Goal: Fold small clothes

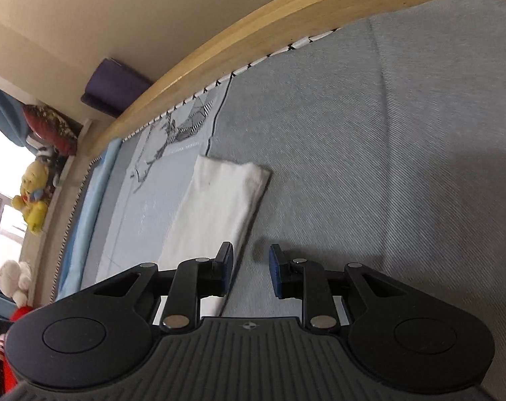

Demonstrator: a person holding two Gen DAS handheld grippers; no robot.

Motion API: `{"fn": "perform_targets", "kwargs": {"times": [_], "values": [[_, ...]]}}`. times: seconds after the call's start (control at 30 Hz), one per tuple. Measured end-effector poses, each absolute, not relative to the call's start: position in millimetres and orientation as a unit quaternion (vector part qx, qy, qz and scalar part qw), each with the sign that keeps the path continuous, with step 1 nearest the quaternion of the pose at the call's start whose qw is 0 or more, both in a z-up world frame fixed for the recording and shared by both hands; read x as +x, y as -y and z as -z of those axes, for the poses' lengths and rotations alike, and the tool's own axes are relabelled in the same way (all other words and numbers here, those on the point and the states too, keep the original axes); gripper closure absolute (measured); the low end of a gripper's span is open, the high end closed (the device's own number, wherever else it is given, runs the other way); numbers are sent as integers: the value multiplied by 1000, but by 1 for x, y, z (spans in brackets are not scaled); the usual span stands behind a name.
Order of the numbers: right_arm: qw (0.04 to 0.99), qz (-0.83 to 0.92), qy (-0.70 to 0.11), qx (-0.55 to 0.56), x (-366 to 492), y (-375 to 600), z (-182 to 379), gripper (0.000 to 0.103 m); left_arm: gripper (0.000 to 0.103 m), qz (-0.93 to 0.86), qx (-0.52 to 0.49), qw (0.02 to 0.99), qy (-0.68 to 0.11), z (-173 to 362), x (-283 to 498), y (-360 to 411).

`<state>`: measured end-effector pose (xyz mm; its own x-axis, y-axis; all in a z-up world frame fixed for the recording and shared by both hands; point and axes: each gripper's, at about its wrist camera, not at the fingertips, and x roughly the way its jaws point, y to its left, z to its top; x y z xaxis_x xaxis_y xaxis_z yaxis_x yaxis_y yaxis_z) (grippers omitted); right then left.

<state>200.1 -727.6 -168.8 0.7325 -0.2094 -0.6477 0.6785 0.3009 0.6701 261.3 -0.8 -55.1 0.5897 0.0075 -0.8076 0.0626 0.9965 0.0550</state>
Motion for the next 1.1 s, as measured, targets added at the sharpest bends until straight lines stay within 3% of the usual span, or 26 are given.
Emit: {"fn": "perform_targets", "kwargs": {"times": [0.23, 0.33, 0.37, 0.43, 0.77, 0.9, 1.1], "values": [[786, 275, -201, 515, 218, 739, 180, 80, 49, 18, 60, 887, -457, 62, 263, 0], [790, 281, -200, 506, 226, 740, 180, 86, 49, 17, 65, 886, -459, 64, 264, -2], [790, 291, -199, 501, 228, 738, 178, 95, 49, 16, 66, 886, -460, 64, 264, -2], [791, 316, -187, 490, 228, 735, 171, 99, 49, 16, 69, 885, -459, 64, 265, -3], [854, 337, -106, 382, 253, 680, 82, 100, 49, 15, 49, 893, -447, 49, 256, -27], [906, 258, -80, 327, 275, 609, 24, 100, 49, 8, 39, 895, -443, 42, 252, -43], [973, -24, -92, 211, 297, 395, -39, 100, 49, -19, 2, 896, -443, 34, 247, -74]]}}
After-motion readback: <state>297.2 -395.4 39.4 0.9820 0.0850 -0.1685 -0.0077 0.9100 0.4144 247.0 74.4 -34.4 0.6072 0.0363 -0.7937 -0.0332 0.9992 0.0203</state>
